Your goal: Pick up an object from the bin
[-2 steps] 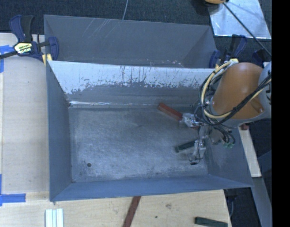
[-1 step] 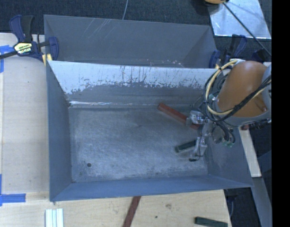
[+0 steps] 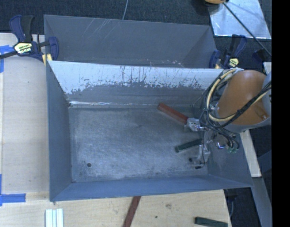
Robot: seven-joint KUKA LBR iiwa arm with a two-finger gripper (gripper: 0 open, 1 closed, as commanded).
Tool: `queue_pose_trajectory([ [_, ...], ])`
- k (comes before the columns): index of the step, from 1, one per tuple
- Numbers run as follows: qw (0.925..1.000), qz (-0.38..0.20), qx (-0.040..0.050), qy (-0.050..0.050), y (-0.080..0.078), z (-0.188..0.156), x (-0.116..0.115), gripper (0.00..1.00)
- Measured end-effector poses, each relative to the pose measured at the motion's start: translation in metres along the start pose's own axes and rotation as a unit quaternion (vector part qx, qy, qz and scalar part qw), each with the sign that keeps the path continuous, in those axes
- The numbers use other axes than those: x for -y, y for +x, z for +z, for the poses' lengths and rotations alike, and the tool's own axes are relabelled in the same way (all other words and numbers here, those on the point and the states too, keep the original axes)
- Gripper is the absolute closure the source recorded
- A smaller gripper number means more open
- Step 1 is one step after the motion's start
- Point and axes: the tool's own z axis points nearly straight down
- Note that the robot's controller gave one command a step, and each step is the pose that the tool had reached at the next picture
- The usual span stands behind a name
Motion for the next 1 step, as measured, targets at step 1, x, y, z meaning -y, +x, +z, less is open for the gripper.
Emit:
queue_pose_trajectory([
  [1, 0.9937, 0.112, -0.0005, -0.001, 0.0102, 0.0059, 0.007, 1.0],
])
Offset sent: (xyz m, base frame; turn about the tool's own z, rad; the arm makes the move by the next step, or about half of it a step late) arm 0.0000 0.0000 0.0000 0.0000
